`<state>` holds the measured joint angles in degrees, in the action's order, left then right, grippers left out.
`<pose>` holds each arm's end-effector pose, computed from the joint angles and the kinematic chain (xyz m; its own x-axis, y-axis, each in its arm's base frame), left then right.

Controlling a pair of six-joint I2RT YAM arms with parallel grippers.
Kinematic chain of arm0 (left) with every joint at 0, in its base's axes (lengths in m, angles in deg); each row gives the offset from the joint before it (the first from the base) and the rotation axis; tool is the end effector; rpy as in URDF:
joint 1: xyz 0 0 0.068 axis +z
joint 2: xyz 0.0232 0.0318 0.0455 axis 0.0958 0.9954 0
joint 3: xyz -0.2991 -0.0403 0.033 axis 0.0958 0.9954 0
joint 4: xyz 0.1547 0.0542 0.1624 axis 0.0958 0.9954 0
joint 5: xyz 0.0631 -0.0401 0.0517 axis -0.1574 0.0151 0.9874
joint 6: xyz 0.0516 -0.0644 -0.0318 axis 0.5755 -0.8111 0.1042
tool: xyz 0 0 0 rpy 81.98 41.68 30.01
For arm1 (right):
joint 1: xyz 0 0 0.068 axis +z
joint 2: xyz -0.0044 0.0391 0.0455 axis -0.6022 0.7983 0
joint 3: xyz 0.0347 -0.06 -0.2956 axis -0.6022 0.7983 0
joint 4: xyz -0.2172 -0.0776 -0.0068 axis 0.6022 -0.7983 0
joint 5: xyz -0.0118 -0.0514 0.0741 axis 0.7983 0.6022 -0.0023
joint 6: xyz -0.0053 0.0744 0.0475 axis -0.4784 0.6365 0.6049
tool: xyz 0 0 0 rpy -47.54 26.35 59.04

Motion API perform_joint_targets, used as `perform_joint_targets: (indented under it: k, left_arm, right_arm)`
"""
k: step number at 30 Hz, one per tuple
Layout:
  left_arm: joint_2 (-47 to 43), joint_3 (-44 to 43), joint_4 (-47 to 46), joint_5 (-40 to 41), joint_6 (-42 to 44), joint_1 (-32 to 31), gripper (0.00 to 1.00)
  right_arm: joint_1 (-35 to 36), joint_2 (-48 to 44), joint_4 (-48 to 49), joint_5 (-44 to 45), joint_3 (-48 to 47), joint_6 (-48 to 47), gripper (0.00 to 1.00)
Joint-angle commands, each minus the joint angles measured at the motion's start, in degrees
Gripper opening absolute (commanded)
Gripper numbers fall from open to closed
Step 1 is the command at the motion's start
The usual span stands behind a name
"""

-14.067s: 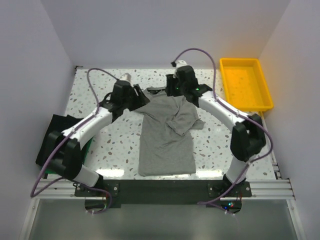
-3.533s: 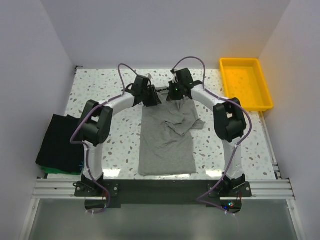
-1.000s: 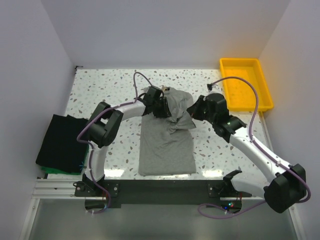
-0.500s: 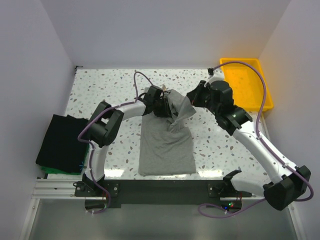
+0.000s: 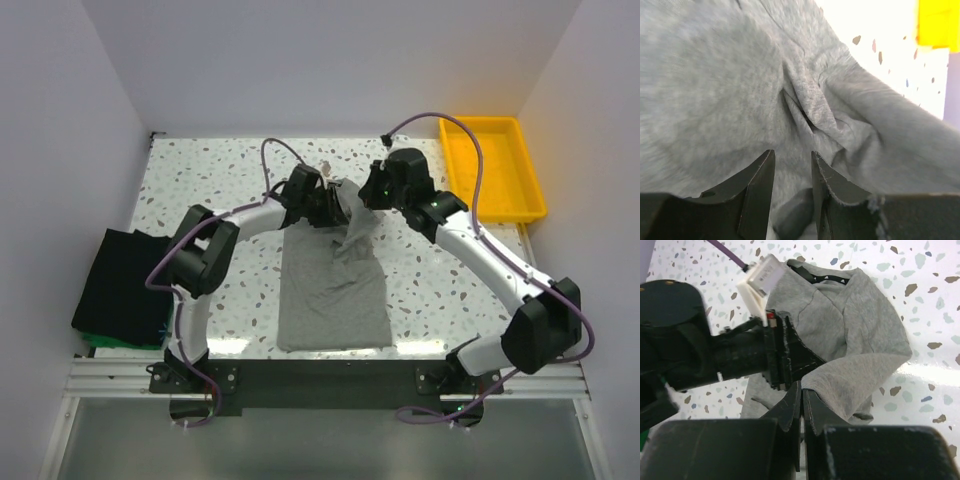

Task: Fold and stack the t-shirts
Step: Fold the tshirt

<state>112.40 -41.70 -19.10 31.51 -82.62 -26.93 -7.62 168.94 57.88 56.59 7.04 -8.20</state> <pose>0.3883 -0.2744 0.1852 -0.8887 -0.1842 -0.4198 0.1448 0.7560 -0.6384 0.2858 0.1550 0.3554 -0.5609 0.1772 -0.8087 -0.2186 0.9104 0.3511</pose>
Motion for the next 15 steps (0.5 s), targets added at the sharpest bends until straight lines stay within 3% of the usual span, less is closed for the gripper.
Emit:
perform_joint_targets:
  k: [1,6,9,15]
  left_arm:
    - [-7.0,0.6,-1.2,2.4,-1.8,3.5,0.40]
    - [-13.6,4.5,5.7,10.5,-6.0,8.2,0.40]
    - [-19.6,11.0,4.4,13.4,-7.8,10.7,0.41]
    - [-26.9,16.8,6.4,15.1,-7.3,11.7,0.41]
  right_arm:
    - [0.1,3.1,3.8,-3.0,-5.3,-2.2,0.01]
    - [0.7,12.9,4.5,-5.7,-12.2,-3.4,0.01]
    - [2.3,19.3,4.2,-6.5,-16.5,-3.6,0.01]
    - [6.4,31.6,2.7,-5.1,-25.0,-3.6,0.02]
